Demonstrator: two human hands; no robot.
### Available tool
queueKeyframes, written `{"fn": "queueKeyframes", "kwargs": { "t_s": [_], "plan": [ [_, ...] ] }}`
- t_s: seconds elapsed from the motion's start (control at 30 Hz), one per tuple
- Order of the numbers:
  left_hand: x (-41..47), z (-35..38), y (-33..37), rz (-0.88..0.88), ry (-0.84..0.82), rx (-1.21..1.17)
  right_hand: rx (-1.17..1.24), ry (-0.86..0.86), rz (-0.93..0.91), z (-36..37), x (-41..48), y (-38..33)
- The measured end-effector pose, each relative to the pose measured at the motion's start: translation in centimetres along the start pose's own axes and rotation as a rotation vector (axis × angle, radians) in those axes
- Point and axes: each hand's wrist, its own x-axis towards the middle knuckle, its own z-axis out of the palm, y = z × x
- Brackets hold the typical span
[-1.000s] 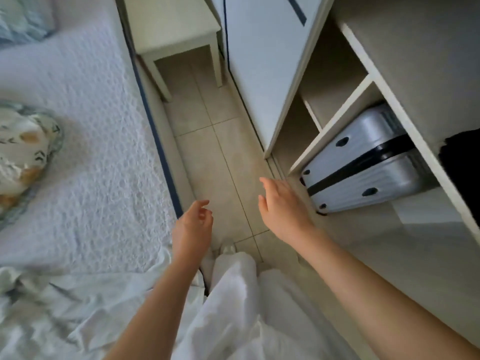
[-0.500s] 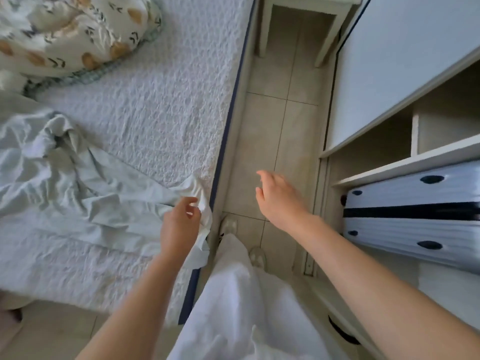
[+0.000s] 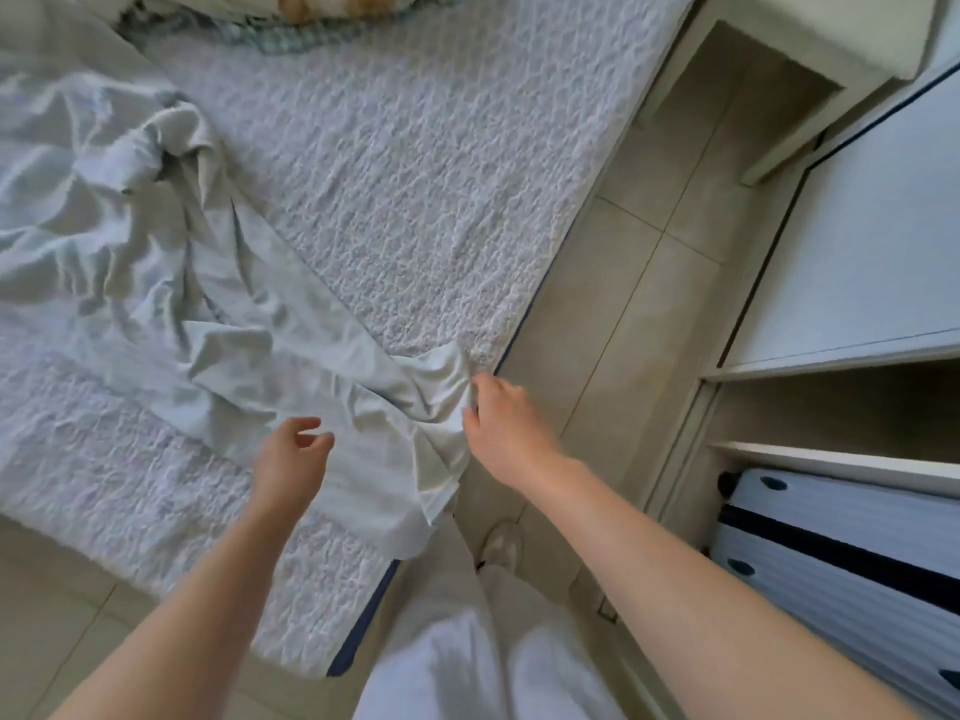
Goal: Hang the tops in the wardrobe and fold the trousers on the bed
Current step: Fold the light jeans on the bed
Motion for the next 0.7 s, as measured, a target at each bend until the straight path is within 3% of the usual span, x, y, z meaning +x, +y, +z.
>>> {"fn": "queueKeyframes", "kwargs": {
  "t_s": [0.37, 0.53, 0.7],
  "plan": [
    [14.5, -6.3, -4.6, -0.253, 0.354, -0.086, -0.027, -0.055, -0.083, 4.2, 14.3, -6.8],
    [17.7, -6.2, -5.2, -0.467, 0.358, -0.366, 0.073, -0.180, -0.048, 7.3, 17.7, -8.6],
    [18.5, -6.1, -5.5, -0.553, 0.460, -0.503, -0.123, -0.156, -0.080, 9.4, 18.0, -9.1]
  ]
}}
